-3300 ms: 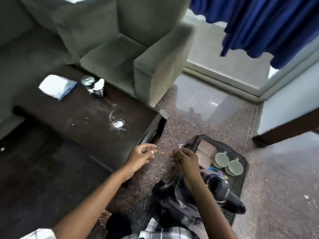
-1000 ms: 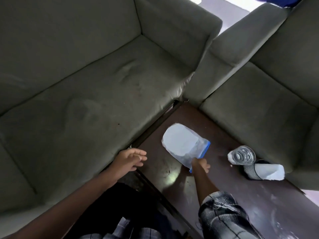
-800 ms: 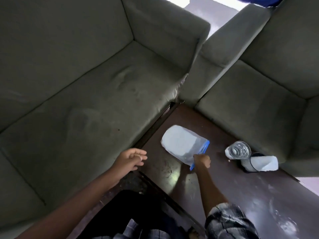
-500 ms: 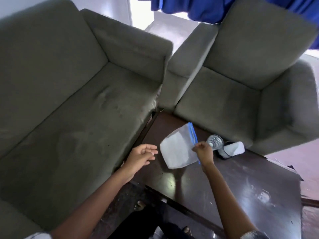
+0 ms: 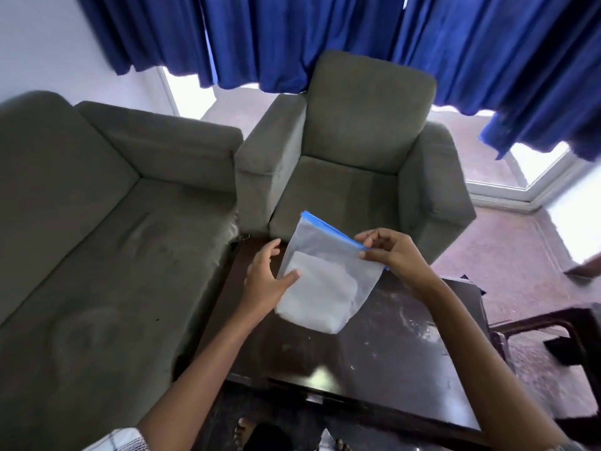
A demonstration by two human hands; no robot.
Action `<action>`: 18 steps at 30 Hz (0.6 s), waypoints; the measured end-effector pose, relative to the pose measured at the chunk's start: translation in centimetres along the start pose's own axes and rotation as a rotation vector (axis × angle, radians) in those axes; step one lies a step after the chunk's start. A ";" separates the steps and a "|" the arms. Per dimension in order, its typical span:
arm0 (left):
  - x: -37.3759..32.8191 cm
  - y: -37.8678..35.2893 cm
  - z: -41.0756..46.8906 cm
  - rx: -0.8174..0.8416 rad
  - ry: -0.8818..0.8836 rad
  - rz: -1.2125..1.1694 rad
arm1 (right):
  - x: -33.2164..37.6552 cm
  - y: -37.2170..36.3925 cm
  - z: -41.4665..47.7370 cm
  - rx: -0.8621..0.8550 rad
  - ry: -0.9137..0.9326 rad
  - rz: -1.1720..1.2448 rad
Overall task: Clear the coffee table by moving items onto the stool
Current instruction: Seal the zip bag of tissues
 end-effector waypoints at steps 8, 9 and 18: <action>-5.3 -6.7 -0.3 0.163 -0.038 -0.072 | 0.8 5.6 -6.2 -0.053 0.069 0.209; -5.7 -7.5 -0.5 0.155 -0.060 -0.074 | 0.7 6.1 -6.9 -0.055 0.070 0.226; -8.6 -9.1 -1.2 0.039 -0.160 -0.172 | -1.0 10.1 -11.0 -0.163 -0.093 0.386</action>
Point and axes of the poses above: each hand's wrist, its own z-axis towards the middle knuckle, its own y-axis out of the back of the hand, x = y × z, the point moved 6 cm from there along z, towards the middle knuckle, and after that the axes turned 10 degrees about x, right-handed, at the moved point
